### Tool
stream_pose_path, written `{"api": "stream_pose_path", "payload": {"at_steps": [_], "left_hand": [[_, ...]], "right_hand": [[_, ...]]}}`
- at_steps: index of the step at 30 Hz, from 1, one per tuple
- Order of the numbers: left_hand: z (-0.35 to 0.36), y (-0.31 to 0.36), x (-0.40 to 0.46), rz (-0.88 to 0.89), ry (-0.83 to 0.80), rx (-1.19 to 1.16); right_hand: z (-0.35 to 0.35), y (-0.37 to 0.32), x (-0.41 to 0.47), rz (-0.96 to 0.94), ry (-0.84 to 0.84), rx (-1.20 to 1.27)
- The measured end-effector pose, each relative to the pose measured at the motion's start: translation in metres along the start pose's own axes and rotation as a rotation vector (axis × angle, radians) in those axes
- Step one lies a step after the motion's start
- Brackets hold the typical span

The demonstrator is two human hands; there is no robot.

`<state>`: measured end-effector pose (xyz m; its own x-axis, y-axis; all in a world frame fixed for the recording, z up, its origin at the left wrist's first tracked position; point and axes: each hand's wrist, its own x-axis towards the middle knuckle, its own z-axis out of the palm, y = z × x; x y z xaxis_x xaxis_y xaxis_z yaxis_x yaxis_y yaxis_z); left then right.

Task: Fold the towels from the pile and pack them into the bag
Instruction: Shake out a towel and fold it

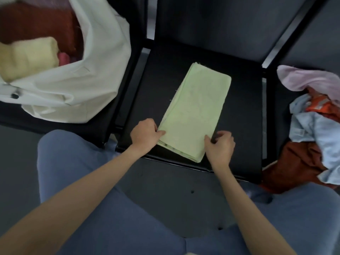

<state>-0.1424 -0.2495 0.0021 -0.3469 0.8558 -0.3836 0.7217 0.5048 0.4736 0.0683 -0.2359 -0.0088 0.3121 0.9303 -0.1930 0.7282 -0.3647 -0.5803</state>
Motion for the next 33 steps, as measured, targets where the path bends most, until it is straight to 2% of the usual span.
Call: {"api": "stream_pose_path", "payload": {"at_steps": [3,7,12,16,21,24,29,33], "left_hand": [[0.005,0.002,-0.012,-0.034,-0.037,-0.020],[0.006,0.002,-0.030,-0.076,-0.122,-0.117],[0.004,-0.003,-0.050,-0.122,-0.248,-0.335],[-0.003,-0.001,-0.072,-0.169,-0.302,-0.490],[-0.020,0.009,-0.077,-0.316,-0.347,-0.882],[-0.021,0.022,-0.062,-0.449,-0.360,-1.168],[-0.005,0.038,-0.021,-0.628,-0.299,-1.407],[0.006,0.052,-0.007,-0.607,-0.210,-1.400]], "right_hand": [[0.000,0.011,-0.019,0.049,-0.124,-0.243],[-0.015,0.017,-0.024,0.056,-0.296,-0.245],[-0.046,0.023,-0.037,0.110,-0.448,0.067],[-0.070,0.033,-0.059,0.188,-0.473,0.433],[-0.092,0.030,-0.054,0.408,-0.616,0.933],[-0.092,0.020,-0.037,0.480,-0.618,1.150],[-0.074,0.005,-0.012,0.556,-0.590,1.349],[-0.054,-0.001,0.001,0.593,-0.503,1.359]]}}
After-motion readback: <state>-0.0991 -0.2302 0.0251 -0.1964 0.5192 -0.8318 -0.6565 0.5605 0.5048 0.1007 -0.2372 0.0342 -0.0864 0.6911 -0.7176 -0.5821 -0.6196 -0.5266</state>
